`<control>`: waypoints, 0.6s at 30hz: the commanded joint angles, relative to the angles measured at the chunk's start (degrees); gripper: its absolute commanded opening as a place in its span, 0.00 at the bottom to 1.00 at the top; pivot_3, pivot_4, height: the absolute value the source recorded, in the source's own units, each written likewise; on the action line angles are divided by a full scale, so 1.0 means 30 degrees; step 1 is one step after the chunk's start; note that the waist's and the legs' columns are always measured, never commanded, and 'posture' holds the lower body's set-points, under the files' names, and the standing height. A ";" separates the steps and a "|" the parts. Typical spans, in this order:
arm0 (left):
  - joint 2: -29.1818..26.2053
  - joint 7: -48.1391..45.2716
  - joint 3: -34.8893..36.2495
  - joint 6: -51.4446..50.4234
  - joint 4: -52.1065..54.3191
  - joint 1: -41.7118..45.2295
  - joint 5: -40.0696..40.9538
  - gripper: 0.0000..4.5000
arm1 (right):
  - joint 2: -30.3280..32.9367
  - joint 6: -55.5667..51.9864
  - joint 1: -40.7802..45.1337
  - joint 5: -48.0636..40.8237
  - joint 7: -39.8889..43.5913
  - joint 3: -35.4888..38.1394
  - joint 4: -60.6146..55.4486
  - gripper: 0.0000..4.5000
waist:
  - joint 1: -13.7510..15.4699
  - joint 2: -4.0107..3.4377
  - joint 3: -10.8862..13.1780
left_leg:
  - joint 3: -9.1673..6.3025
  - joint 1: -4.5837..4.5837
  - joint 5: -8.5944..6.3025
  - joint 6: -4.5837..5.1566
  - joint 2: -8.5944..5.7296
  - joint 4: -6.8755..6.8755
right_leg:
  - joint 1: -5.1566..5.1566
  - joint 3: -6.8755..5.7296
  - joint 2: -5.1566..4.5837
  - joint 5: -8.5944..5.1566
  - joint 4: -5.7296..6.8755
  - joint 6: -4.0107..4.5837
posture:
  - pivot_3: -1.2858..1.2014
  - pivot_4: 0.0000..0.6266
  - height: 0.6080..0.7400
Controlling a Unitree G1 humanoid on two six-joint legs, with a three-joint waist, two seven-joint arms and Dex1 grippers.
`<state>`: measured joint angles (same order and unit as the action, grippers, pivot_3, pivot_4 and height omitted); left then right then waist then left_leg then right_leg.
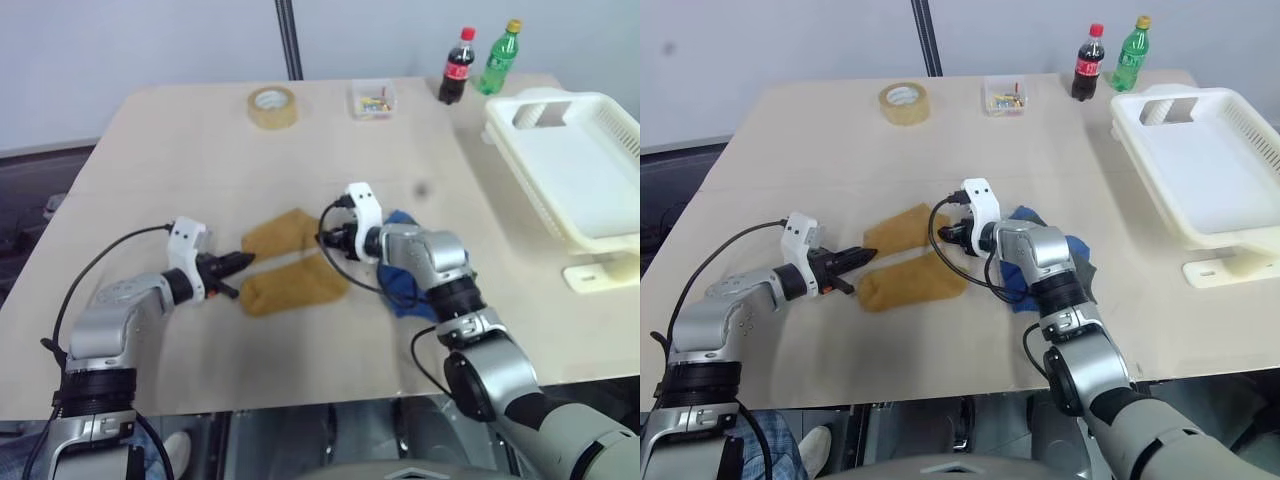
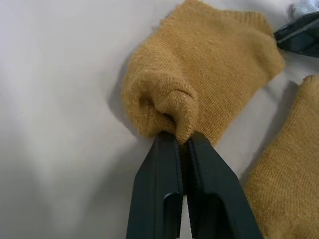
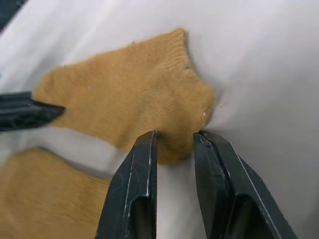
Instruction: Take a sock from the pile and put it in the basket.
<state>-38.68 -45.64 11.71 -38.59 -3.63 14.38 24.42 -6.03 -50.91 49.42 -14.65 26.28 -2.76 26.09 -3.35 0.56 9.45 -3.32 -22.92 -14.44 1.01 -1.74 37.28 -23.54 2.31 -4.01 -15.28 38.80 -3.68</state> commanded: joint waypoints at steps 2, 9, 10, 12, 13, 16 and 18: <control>0.0191 -0.0184 -0.0735 -0.0558 0.0058 -0.0657 0.0004 0.00 | -0.0315 0.0174 0.0500 -0.0390 0.0033 0.0101 0.0129 0.14 | -0.0002 -0.0001 0.0000 | 0.0000 0.0000 0.0000 0.0001 0.0000 0.0000 | -0.0001 -0.0001 0.0000 0.0000 -0.0001 0.0000 | 0.52 0.24 0.99; 0.0115 -0.0343 -0.0713 -0.0209 0.0232 -0.1013 -0.0050 0.00 | -0.0190 0.0499 0.0599 -0.0248 -0.0136 0.0106 0.0250 0.01 | -0.0013 -0.0003 -0.0003 | 0.0001 0.0000 -0.0001 0.0002 0.0000 -0.0001 | 0.0000 0.0001 0.0000 0.0000 -0.0001 0.0000 | 0.52 0.24 0.99; 0.0160 -0.0400 -0.0695 0.0150 0.0246 -0.1052 -0.0083 0.00 | -0.0124 0.0544 0.0537 -0.0178 -0.0136 0.0005 0.0143 0.01 | -0.0013 -0.0003 -0.0003 | 0.0001 0.0000 -0.0001 0.0002 0.0001 -0.0001 | 0.0000 0.0000 -0.0001 0.0000 -0.0001 0.0000 | 0.52 0.24 0.99; 0.0364 -0.0808 -0.0341 0.1266 0.0702 -0.1268 0.0190 0.00 | 0.0225 0.0483 0.0342 -0.0029 -0.0039 -0.0309 -0.0681 0.01 | -0.0012 -0.0003 -0.0003 | 0.0001 0.0000 -0.0002 0.0002 0.0001 -0.0001 | -0.0001 0.0001 -0.0001 0.0000 -0.0002 0.0000 | 0.52 0.24 0.99; 0.0438 -0.1085 -0.0110 0.1762 0.0991 -0.1424 0.0420 0.00 | 0.0419 0.0337 0.0250 -0.0037 0.0054 -0.0420 -0.1184 0.01 | -0.0012 -0.0004 -0.0003 | 0.0001 0.0000 -0.0001 0.0002 0.0001 -0.0001 | -0.0001 0.0000 -0.0001 0.0000 -0.0002 0.0000 | 0.52 0.24 0.99; 0.0420 -0.2121 0.0719 0.2507 0.2689 -0.2415 0.1574 0.00 | 0.1248 -0.0981 -0.0243 -0.0572 0.0421 -0.0639 -0.3750 0.01 | -0.0005 -0.0003 0.0001 | -0.0002 -0.0032 -0.0001 0.0000 0.0003 -0.0003 | -0.0013 -0.0003 -0.0016 0.0000 -0.0020 0.0000 | 0.52 0.24 0.99; 0.0349 -0.2773 0.1606 0.2453 0.4941 -0.3720 0.2950 0.00 | 0.2128 -0.2699 -0.0925 -0.1290 0.0710 -0.0746 -0.6732 0.01 | -0.0010 0.0002 0.0003 | -0.0006 -0.0063 0.0000 -0.0001 0.0009 -0.0003 | -0.0029 -0.0002 -0.0032 0.0000 -0.0022 0.0001 | 0.52 0.24 0.99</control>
<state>-37.03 -51.41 13.07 -32.07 3.95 5.29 28.98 -1.24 -55.05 47.41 -15.82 27.08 -4.83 15.34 -3.38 0.57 9.46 -3.38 -23.28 -14.45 1.01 -1.69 37.28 -23.75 2.28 -4.16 -15.28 38.70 -3.68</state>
